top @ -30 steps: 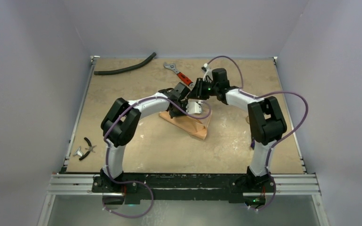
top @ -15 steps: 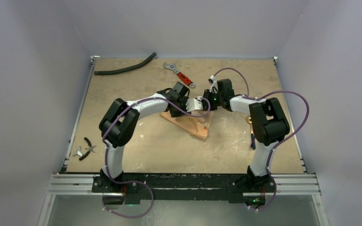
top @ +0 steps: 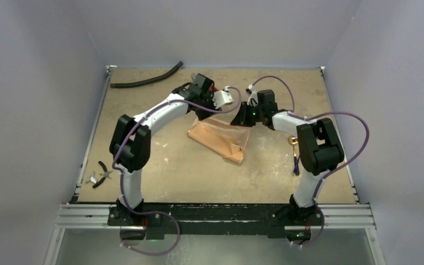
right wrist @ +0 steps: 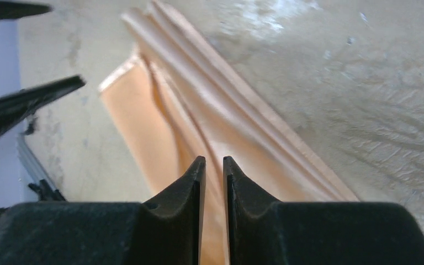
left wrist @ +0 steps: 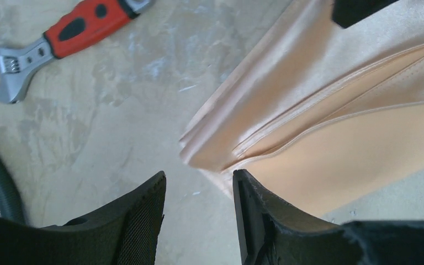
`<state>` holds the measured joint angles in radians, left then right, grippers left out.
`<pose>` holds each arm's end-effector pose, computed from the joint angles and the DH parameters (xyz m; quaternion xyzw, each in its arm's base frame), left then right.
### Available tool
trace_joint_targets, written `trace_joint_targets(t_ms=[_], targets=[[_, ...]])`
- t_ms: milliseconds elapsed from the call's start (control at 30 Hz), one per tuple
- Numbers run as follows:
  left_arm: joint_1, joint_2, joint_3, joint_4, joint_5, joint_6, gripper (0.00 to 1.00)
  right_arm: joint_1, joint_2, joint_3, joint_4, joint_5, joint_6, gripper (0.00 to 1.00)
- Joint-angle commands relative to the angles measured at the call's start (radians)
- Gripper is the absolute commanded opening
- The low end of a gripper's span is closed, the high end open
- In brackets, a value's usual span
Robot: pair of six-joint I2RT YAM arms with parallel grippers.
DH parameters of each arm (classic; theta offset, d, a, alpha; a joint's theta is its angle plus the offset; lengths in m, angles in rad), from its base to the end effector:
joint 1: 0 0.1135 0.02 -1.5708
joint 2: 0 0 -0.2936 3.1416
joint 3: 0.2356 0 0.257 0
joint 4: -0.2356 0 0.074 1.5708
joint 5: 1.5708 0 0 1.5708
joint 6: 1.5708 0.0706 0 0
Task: Fold the napkin into a case and place the utensils inside
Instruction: Fold the lower triangle-folded napkin at the center of the board, then smooth out the 2/3-rectangle-folded napkin at the center of the board.
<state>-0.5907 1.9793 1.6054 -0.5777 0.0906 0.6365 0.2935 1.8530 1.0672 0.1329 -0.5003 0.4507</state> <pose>0.3909 -0.2698 0.2300 0.5592 0.7700 -0.0362 0.3053 0.4007 0.1565 0.1785 -0.0411 0.8745 0.3628 0.3192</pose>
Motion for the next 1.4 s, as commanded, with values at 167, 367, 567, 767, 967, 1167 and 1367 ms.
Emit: trace_joint_targets(t_ms=[167,367,567,767,967,1167,1367], targets=[[0.111,-0.068,0.002,-0.227,0.229,-0.006,0.45,0.034,-0.270,-0.151,0.073,-0.211,0.037,0.15],[0.113,-0.048,-0.084,-0.258,0.312,0.012,0.40,0.137,-0.232,-0.223,0.071,-0.253,0.039,0.12],[0.111,-0.013,-0.086,-0.236,0.348,-0.011,0.39,0.125,-0.163,-0.256,0.082,-0.221,0.063,0.08],[0.111,-0.002,-0.174,-0.120,0.266,0.008,0.38,0.122,-0.090,-0.254,0.084,-0.206,0.036,0.06],[0.111,0.006,-0.257,0.004,0.179,0.005,0.37,0.110,-0.062,-0.289,0.096,-0.188,0.020,0.05],[0.111,0.011,-0.234,0.028,0.170,-0.028,0.36,0.110,-0.080,-0.266,0.066,-0.203,0.017,0.12],[0.113,-0.021,-0.122,-0.080,0.175,-0.050,0.41,0.071,-0.181,-0.142,-0.013,-0.266,0.044,0.27]])
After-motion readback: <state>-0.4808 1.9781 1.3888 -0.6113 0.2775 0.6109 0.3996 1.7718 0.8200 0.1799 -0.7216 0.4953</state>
